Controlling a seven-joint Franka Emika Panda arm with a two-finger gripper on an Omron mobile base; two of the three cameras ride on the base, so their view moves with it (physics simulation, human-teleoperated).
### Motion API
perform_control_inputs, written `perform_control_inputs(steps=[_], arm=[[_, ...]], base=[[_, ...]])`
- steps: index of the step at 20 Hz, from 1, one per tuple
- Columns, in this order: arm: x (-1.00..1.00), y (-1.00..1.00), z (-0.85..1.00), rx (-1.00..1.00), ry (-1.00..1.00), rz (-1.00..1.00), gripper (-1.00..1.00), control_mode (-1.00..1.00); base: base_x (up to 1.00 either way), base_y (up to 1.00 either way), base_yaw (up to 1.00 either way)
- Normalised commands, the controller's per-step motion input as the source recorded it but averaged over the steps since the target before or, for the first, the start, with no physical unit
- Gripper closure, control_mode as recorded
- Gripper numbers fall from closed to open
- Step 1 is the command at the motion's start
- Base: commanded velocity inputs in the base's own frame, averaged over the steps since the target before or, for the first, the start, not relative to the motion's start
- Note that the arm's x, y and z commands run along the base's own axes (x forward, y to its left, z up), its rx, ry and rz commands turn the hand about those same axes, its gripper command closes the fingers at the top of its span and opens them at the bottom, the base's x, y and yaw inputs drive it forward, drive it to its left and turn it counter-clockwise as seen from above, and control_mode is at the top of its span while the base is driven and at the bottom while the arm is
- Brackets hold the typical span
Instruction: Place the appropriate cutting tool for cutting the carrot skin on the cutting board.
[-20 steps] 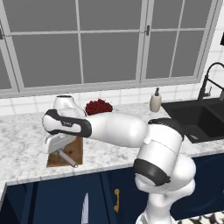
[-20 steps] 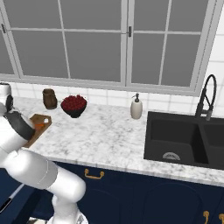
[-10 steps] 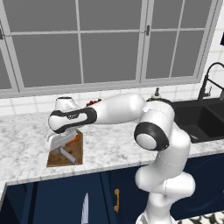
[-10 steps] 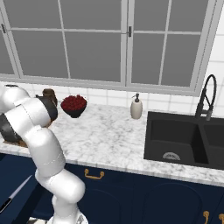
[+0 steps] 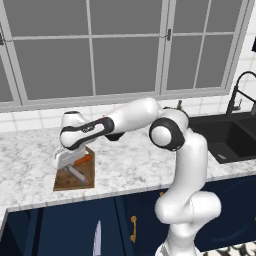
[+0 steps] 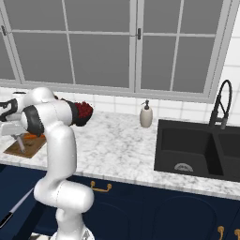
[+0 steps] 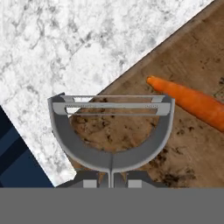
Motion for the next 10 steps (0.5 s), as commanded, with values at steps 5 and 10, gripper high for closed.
perform_control_inputs(steps=[5,10], arm=[[0.30,0.00,-0.21,-0.01,0.00,0.00,1.00,-1.00],[0.25,-0.04,-0.29,0.00,0.00,0.00,1.00,-1.00]], base=[[0.00,0.00,0.00],[0.00,0.00,0.00]])
